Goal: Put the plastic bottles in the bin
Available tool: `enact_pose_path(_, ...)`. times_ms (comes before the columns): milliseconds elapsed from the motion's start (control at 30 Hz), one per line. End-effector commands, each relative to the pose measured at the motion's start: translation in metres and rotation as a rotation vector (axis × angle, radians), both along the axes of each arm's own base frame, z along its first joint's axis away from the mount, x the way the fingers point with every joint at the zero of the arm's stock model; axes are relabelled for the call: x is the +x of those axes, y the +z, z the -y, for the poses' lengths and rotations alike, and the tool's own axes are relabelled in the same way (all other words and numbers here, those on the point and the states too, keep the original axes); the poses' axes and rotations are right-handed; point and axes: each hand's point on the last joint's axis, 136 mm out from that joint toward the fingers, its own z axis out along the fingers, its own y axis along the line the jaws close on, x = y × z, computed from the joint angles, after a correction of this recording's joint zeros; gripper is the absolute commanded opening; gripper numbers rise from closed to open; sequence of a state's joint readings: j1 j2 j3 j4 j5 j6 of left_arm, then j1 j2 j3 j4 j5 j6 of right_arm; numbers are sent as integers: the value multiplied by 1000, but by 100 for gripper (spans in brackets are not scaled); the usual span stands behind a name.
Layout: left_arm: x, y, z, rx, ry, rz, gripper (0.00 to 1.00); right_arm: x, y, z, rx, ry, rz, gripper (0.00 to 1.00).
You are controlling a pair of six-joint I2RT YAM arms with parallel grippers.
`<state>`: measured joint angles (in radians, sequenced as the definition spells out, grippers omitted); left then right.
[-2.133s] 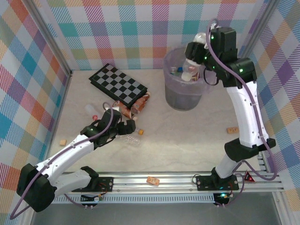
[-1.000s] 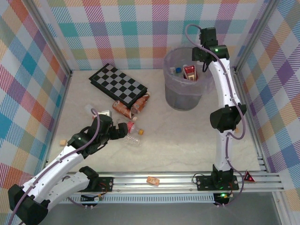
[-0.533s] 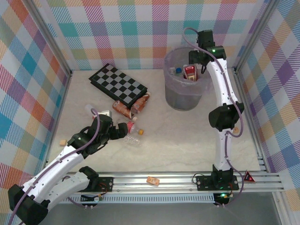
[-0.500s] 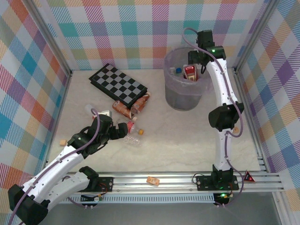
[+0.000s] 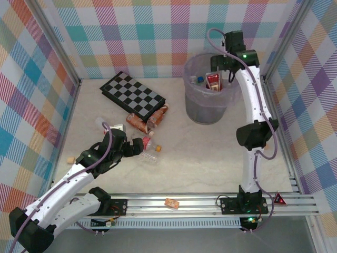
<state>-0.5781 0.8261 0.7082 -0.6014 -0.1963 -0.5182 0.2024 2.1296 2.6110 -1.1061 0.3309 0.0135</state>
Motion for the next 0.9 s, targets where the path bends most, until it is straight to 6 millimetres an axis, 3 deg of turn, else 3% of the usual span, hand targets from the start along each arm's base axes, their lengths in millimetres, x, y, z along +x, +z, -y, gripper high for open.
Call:
enact_pose_path(0, -3, -6, -7, 3, 32, -22, 100, -27, 44, -6, 43, 46, 68, 100)
enact_pose_path(233, -5, -5, -7, -8, 31, -16, 100, -30, 49, -17, 88, 99, 85, 100)
enact_pose_path(333, -6, -4, -7, -13, 30, -14, 100, -20, 60, -23, 116, 126, 141, 88)
enact_pose_path(433, -7, -5, -7, -15, 28, -16, 100, -2, 67, -23, 131, 124, 193, 69)
enact_pose_path(500, -9, -5, -9, -15, 30, -15, 100, 10, 63, -20, 148, 114, 200, 65)
enact_pose_path(700, -13, -4, -13, -11, 36, -9, 100, 38, 38, -24, 136, 142, 194, 68)
enact_pose_path(867, -14, -4, -12, -19, 34, -10, 100, 39, 13, -24, 134, 145, 122, 68)
